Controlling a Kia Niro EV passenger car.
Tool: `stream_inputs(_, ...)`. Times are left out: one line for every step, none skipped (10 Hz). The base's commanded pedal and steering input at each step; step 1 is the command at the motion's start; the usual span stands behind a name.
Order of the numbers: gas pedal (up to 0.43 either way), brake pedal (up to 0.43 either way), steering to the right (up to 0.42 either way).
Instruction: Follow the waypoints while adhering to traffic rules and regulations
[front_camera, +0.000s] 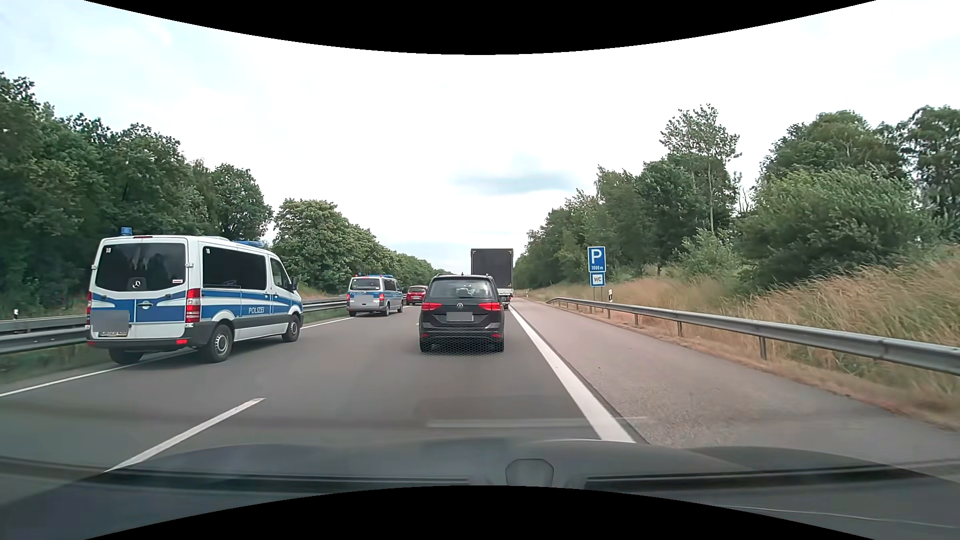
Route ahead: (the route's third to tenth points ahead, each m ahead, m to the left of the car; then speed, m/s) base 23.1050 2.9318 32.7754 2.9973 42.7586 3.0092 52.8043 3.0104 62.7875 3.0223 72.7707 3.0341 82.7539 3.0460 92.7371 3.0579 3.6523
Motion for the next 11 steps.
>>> stream_inputs(0.079, 0.000, -0.002)
stream_inputs(0.079, 0.000, -0.001)
stream_inputs(0.079, 0.000, 0.000)
stream_inputs(0.079, 0.000, 0.000)
stream_inputs(0.079, 0.000, 0.000)
stream_inputs(0.079, 0.000, 0.000)
stream_inputs(0.079, 0.000, 0.001)
stream_inputs(0.079, 0.000, 0.000)
stream_inputs(0.079, 0.000, 0.000)
stream_inputs(0.079, 0.000, 0.000)
stream_inputs(0.087, 0.000, 0.000)
